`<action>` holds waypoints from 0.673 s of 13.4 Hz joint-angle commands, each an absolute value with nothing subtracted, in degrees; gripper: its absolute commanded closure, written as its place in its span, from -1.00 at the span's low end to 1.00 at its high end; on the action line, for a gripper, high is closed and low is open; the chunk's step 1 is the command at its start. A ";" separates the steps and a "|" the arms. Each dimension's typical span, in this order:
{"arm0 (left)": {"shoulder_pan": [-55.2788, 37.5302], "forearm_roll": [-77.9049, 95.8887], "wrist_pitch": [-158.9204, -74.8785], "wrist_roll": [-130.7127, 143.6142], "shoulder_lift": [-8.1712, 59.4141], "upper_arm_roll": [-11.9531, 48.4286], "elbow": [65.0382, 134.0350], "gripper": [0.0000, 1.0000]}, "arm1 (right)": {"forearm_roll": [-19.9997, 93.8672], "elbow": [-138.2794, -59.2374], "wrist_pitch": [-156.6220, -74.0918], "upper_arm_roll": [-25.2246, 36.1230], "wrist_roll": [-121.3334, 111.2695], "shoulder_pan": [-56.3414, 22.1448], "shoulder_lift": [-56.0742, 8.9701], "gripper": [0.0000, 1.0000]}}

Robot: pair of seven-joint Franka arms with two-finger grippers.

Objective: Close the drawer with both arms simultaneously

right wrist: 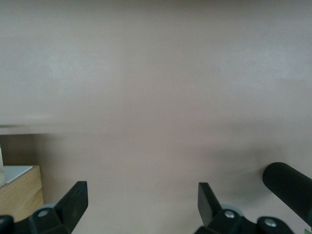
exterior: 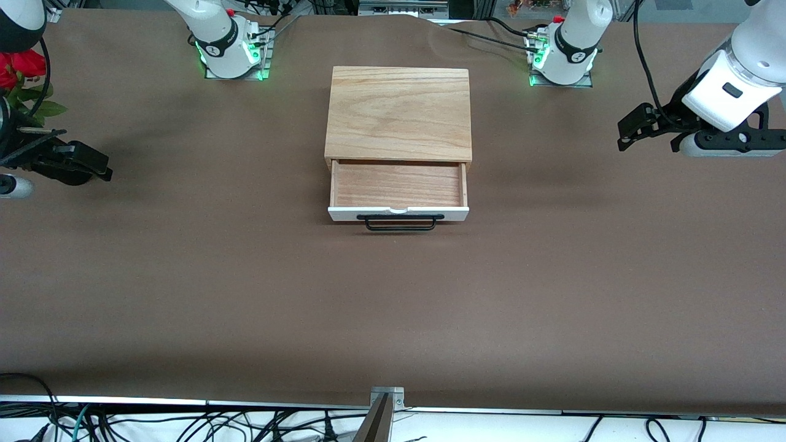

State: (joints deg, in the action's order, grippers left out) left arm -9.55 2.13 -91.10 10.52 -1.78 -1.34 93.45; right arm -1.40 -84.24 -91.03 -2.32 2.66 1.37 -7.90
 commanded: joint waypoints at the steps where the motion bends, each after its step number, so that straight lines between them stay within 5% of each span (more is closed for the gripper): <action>1: -9.76 3.95 -89.82 10.72 -1.14 -1.49 91.76 -1.00 | -2.20 -84.90 -91.49 -2.46 3.78 1.32 -7.38 -1.00; 9: -9.67 5.10 -89.65 10.81 -1.23 -1.58 91.76 -1.00 | -2.20 -84.90 -91.58 -2.46 3.60 1.32 -7.38 -1.00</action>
State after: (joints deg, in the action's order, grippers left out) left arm -9.56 4.08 -91.09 10.52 -1.78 -1.36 93.43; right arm -1.40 -84.24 -91.03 -2.32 2.66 1.37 -7.90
